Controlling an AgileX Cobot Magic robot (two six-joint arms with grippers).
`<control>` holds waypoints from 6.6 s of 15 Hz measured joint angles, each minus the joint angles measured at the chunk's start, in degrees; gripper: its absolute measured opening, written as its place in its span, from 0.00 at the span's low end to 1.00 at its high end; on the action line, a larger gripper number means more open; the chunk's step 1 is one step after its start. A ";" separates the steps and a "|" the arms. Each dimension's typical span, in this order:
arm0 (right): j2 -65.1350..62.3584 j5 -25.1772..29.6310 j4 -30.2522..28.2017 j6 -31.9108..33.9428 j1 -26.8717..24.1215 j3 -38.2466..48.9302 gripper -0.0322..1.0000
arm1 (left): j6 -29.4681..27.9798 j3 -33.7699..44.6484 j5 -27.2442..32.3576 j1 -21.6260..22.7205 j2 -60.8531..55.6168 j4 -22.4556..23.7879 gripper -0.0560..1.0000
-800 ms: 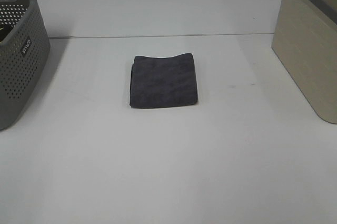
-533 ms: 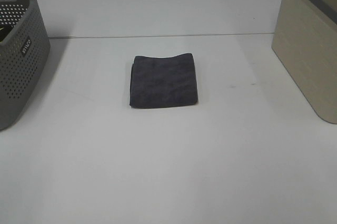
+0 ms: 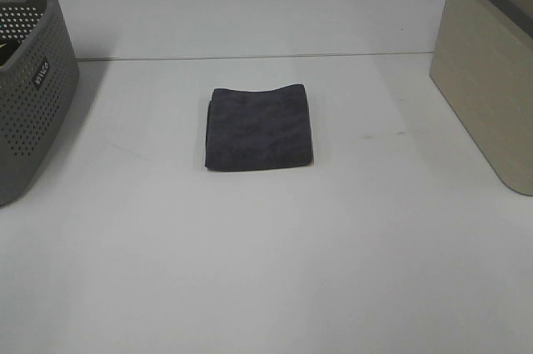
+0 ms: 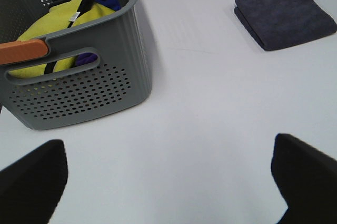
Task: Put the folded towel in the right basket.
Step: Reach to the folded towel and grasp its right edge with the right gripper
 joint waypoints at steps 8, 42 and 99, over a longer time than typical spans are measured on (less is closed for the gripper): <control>0.00 0.00 0.00 0.00 0.00 0.00 0.99 | 0.00 0.00 0.00 0.00 0.00 0.00 0.99; 0.00 0.00 0.00 0.00 0.00 0.00 0.99 | 0.00 0.00 0.00 0.00 0.00 0.00 0.99; 148.51 -2.46 39.88 -16.39 12.49 -87.09 0.10 | 0.00 0.00 0.00 0.00 0.00 0.00 0.99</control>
